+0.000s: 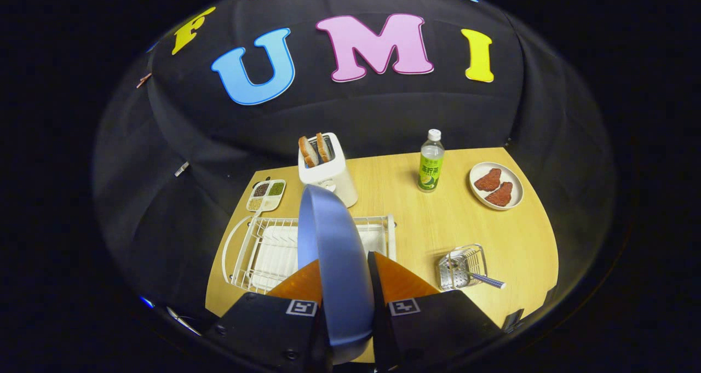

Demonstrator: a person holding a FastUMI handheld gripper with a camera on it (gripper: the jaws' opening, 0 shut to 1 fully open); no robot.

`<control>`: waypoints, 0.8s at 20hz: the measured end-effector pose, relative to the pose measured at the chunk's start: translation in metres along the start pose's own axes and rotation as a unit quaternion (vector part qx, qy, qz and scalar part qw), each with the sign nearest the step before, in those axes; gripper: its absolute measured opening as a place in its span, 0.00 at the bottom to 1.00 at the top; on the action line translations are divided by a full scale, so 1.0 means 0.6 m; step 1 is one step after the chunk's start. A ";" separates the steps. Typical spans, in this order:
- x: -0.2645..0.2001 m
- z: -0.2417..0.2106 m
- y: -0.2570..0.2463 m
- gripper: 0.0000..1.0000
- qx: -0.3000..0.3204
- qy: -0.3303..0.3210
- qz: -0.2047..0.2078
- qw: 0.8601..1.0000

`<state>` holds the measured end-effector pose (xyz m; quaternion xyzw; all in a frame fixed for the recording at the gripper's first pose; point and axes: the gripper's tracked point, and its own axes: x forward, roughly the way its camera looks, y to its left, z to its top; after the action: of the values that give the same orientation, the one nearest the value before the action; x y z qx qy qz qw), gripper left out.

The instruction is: Take the plate from the dish rack, then take the spoon from the basket and place it into the plate.

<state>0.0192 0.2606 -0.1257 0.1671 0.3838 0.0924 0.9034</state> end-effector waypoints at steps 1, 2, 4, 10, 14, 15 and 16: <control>-0.017 -0.010 -0.020 0.32 0.003 -0.001 0.002 1.000; -0.032 -0.024 -0.038 0.32 0.005 0.000 0.005 1.000; -0.060 -0.057 -0.080 0.32 0.013 0.007 0.004 1.000; -0.115 -0.202 -0.179 0.32 0.074 0.062 0.011 0.995; -0.097 -0.312 -0.208 0.32 0.109 0.108 0.017 0.988; -0.086 -0.335 -0.210 0.33 0.112 0.117 0.021 0.987; -0.077 -0.356 -0.209 0.32 0.116 0.124 0.027 0.985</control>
<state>-0.1629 0.1799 -0.2806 0.2680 0.4963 0.0917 0.8206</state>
